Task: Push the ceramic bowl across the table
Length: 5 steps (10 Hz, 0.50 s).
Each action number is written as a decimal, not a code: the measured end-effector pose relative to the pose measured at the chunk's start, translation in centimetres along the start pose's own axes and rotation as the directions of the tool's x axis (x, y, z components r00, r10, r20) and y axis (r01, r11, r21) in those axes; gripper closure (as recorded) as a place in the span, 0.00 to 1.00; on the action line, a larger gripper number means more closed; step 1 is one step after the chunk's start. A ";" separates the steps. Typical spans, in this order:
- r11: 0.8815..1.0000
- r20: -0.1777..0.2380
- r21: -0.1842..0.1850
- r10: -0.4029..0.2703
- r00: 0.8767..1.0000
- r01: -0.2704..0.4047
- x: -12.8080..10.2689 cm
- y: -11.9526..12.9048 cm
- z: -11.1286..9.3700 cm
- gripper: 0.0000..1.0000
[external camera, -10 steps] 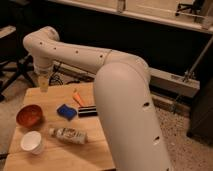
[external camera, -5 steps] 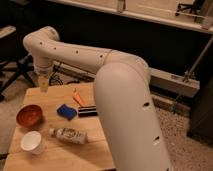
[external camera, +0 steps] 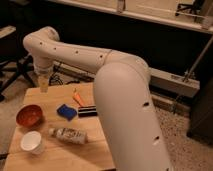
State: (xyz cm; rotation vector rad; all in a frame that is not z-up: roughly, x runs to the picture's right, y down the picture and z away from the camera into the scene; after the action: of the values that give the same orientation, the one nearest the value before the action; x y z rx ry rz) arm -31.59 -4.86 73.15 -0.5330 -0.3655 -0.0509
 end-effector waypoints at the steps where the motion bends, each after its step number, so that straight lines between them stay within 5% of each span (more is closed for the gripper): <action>1: 1.000 0.000 0.000 0.000 1.000 0.000 0.0 0.0 0.0 0.25; 5: 1.000 -0.004 -0.001 0.000 1.000 0.000 0.0 0.0 0.0 0.25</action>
State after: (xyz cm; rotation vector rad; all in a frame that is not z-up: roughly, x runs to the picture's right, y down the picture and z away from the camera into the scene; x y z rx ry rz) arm -31.56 -4.88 73.13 -0.5342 -0.3615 -0.0523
